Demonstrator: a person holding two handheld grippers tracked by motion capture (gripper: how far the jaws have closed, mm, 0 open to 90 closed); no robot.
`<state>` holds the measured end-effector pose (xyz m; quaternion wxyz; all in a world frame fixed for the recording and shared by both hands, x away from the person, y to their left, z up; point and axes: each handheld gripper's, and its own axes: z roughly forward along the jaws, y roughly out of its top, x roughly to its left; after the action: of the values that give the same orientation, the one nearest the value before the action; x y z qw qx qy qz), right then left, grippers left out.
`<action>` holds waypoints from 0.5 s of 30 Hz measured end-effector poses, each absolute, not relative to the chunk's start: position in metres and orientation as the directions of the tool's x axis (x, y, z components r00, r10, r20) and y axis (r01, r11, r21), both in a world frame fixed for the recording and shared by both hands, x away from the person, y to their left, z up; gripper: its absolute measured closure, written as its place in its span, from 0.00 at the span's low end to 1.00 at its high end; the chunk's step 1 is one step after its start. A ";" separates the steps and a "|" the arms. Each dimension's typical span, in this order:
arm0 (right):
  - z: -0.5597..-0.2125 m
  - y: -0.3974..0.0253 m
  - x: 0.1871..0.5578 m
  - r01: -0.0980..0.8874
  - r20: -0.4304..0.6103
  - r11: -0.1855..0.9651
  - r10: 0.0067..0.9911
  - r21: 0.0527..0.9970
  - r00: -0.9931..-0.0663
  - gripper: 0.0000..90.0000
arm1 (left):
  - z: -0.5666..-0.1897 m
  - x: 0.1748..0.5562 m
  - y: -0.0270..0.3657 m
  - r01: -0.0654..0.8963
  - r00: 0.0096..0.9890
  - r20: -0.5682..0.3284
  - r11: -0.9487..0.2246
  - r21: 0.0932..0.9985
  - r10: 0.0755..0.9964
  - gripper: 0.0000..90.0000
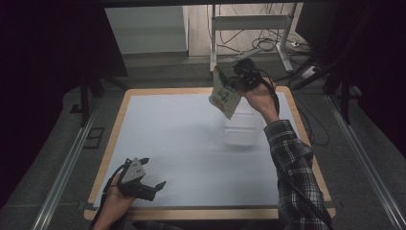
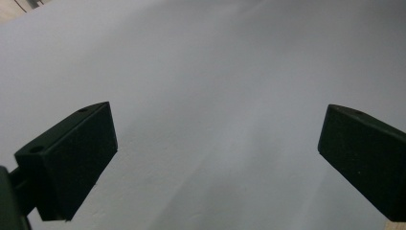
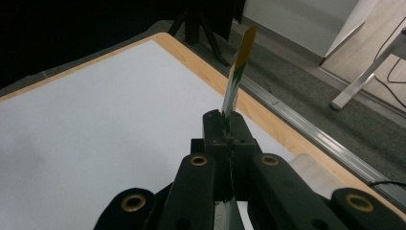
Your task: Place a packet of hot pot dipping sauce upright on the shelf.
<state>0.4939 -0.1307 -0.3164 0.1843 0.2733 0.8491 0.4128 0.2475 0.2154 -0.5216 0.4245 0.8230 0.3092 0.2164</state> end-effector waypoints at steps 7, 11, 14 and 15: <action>-0.315 -0.142 0.510 0.307 -0.108 0.514 0.628 0.801 -0.771 0.99 | -0.522 0.247 0.215 0.326 0.718 0.090 -0.448 0.833 0.690 0.00; -0.315 -0.150 0.518 0.305 -0.120 0.521 0.632 0.797 -0.766 0.99 | -0.522 0.247 0.215 0.327 0.719 0.089 -0.448 0.832 0.690 0.00; -0.317 -0.157 0.523 0.311 -0.119 0.519 0.638 0.796 -0.761 0.99 | -0.522 0.248 0.215 0.329 0.720 0.088 -0.450 0.830 0.689 0.00; -0.318 -0.159 0.524 0.310 -0.123 0.521 0.639 0.795 -0.759 0.99 | -0.522 0.248 0.215 0.329 0.720 0.088 -0.450 0.830 0.688 0.00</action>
<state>0.5242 -0.1589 -0.3182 0.2049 0.2801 0.8477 0.4012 0.2476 0.2151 -0.5223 0.4240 0.8248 0.3084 0.2117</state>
